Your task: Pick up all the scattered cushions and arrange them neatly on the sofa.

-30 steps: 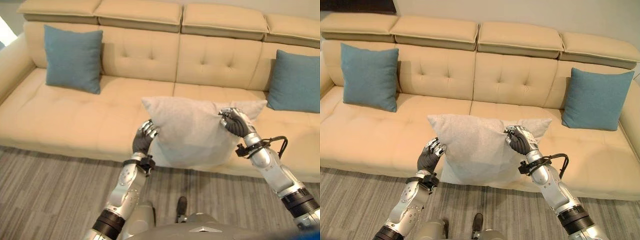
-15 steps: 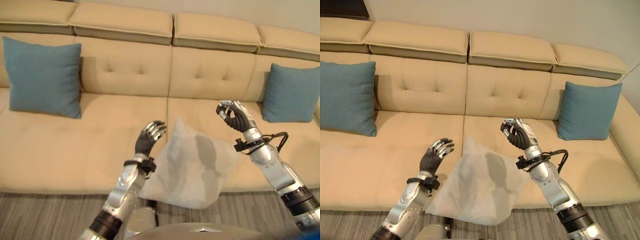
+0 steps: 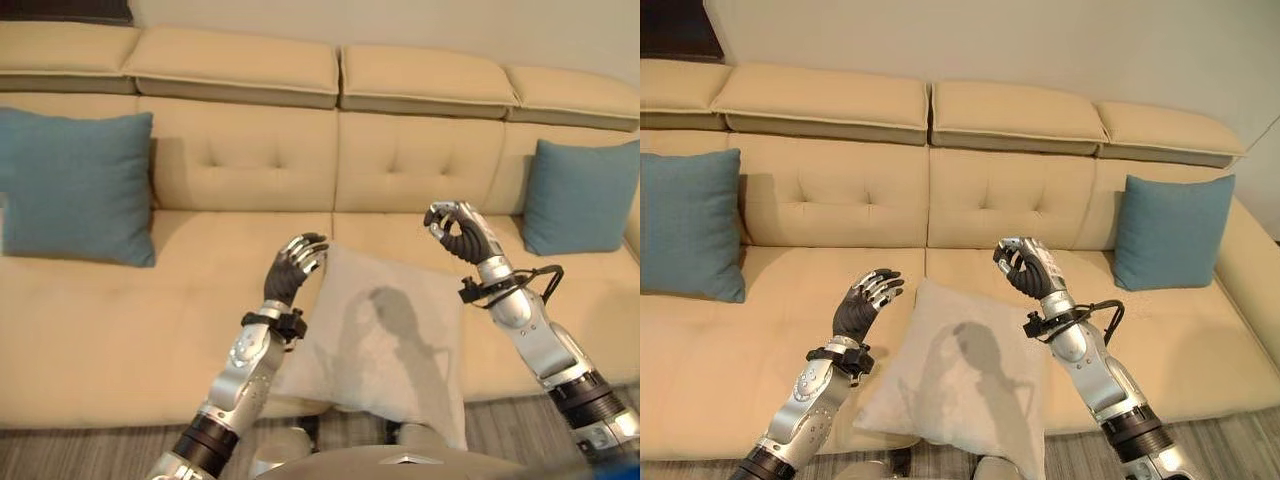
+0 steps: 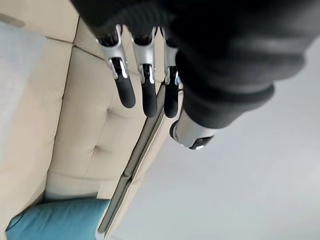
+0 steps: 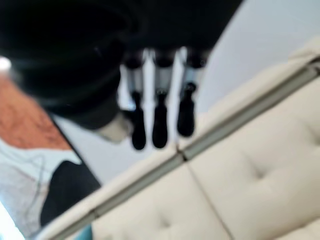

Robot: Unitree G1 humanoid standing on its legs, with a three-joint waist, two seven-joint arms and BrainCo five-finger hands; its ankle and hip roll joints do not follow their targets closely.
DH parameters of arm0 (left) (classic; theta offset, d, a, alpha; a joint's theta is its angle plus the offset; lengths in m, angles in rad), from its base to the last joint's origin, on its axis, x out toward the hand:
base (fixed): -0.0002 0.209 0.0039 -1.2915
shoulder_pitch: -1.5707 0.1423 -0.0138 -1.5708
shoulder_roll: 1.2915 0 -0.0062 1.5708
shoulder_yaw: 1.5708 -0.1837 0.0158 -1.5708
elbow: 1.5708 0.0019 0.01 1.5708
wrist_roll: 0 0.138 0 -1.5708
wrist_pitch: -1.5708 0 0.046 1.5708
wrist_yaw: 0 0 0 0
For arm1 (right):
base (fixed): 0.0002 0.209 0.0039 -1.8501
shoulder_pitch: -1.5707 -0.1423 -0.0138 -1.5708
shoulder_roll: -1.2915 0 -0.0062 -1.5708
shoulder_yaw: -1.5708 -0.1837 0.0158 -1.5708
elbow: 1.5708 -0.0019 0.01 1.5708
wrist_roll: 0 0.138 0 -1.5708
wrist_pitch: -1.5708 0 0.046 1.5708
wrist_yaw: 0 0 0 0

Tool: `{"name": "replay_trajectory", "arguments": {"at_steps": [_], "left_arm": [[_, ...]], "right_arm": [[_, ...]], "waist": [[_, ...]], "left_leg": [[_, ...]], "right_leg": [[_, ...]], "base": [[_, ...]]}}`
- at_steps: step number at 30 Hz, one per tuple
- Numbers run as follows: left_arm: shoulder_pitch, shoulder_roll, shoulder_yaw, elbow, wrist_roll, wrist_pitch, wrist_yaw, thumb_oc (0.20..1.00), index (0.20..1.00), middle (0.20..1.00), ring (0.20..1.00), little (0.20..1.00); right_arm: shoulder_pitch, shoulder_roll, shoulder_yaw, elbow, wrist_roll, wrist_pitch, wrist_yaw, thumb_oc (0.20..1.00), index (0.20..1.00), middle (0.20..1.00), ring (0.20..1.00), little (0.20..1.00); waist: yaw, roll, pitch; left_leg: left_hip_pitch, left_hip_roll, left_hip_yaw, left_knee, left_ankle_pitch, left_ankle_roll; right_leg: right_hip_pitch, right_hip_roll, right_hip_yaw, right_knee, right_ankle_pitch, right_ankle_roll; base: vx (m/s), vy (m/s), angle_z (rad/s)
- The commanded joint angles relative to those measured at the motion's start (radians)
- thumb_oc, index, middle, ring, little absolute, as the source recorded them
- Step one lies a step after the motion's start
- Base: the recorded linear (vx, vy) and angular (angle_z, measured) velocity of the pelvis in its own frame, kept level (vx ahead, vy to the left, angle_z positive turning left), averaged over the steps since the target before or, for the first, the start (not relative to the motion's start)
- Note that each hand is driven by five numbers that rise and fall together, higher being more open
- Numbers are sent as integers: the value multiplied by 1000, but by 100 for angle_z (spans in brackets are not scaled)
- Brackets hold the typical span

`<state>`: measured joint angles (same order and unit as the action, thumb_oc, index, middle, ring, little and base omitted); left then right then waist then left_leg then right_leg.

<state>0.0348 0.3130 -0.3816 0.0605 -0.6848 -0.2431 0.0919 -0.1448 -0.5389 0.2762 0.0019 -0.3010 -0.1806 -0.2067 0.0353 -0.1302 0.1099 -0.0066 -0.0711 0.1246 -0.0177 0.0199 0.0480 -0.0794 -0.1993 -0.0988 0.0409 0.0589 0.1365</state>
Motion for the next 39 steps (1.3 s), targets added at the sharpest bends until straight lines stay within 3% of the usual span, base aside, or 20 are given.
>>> {"name": "replay_trajectory", "arguments": {"at_steps": [1, 5, 6, 7, 9, 10, 19, 21, 28, 32, 36, 39], "left_arm": [[-24, -27, 0, -43, 33, -36, -31, 200, 200, 200, 200, 200], [-11, -22, 10, -38, 56, -29, -19, 200, 200, 200, 200, 200], [0, -16, 22, -29, 81, -22, -11, 282, 282, 282, 282, 282], [4, -12, 31, -19, 104, -18, -4, 520, 520, 520, 520, 520], [15, -2, 49, -1, 145, -8, 6, 740, 740, 740, 740, 740], [21, 7, 63, 17, 187, -1, 10, 1000, 1000, 1000, 1000, 1000], [68, 67, 178, 107, 431, 21, 21, 1000, 1000, 1000, 1000, 1000], [49, 69, 208, 180, 520, 42, 62, 1000, 1000, 1000, 1000, 1000], [-30, 39, 226, 360, 570, 79, 102, 1000, 1000, 1000, 1000, 1000], [-159, 8, 186, 496, 568, 91, 173, 1000, 1000, 1000, 1000, 1000], [-259, -20, 158, 584, 538, 78, 224, 1000, 1000, 1000, 1000, 1000], [-372, -49, 126, 657, 487, 67, 292, 1000, 1000, 1000, 1000, 1000]], "right_arm": [[-20, -22, -83, -19, -18, -17, -43, 1000, 1000, 1000, 1000, 1000], [31, -8, -113, 0, -20, -1, -58, 1000, 1000, 1000, 1000, 1000], [71, 5, -133, 16, -25, 8, -69, 1000, 1000, 1000, 1000, 1000], [99, 12, -149, 31, -25, 15, -76, 1000, 1000, 1000, 1000, 1000], [151, 29, -174, 49, -20, 21, -81, 1000, 1000, 1000, 1000, 1000], [179, 37, -189, 65, -18, 27, -83, 1000, 1000, 1000, 1000, 1000], [296, 76, -245, 186, -2, 45, -56, 1000, 1000, 1000, 1000, 1000], [285, 117, -239, 290, 57, 59, -57, 1000, 1000, 1000, 1000, 1000], [216, 166, -215, 456, 155, 89, -68, 1000, 1000, 1000, 1000, 1000], [81, 184, -181, 562, 252, 99, -120, 1000, 1000, 1000, 1000, 1000], [-19, 190, -164, 611, 275, 103, -186, 1000, 1000, 1000, 1000, 1000], [-115, 201, -157, 627, 297, 116, -288, 1000, 1000, 1000, 1000, 1000]], "waist": [[-6, 12, -43], [-13, 21, -54], [-18, 28, -60], [-23, 33, -61], [-31, 39, -63], [-35, 44, -63], [-55, 68, -55], [-62, 77, -45], [-76, 102, 2], [-92, 116, 112], [-94, 122, 153], [-99, 135, 200]], "left_leg": [[-5, 79, -26, 43, -121, -43], [15, 82, -28, 10, -111, -49], [26, 84, -27, -10, -104, -53], [32, 84, -25, -20, -100, -55], [40, 84, -22, -34, -96, -58], [45, 84, -20, -41, -93, -60], [53, 83, -2, -66, -88, -64], [45, 80, 7, -68, -88, -64], [5, 74, 29, -61, -87, -63], [-149, 72, 38, 28, -85, -61], [-280, 66, 44, 109, -85, -61], [-392, 64, 51, 170, -88, -63]], "right_leg": [[57, 45, -36, -6, -72, 23], [85, 54, -42, -38, -73, 20], [97, 58, -47, -53, -73, 20], [104, 60, -47, -61, -72, 20], [112, 60, -47, -78, -70, 20], [117, 60, -50, -85, -67, 21], [121, 55, -52, -119, -48, 30], [109, 50, -49, -120, -45, 32], [53, 41, -29, -116, -29, 33], [-101, 28, 7, -57, -8, 28], [-215, 20, 23, -2, 0, 15], [-318, 14, 37, 44, 2, 4]], "base": [[92, -53, -1], [71, -38, -6], [54, -17, -2], [54, -15, 1], [16, -2, 4], [22, 1, 4], [6, 3, -4], [-37, 11, -4], [-76, 30, -11], [-282, 45, -15], [-194, 26, -7], [-121, 38, -17]]}}
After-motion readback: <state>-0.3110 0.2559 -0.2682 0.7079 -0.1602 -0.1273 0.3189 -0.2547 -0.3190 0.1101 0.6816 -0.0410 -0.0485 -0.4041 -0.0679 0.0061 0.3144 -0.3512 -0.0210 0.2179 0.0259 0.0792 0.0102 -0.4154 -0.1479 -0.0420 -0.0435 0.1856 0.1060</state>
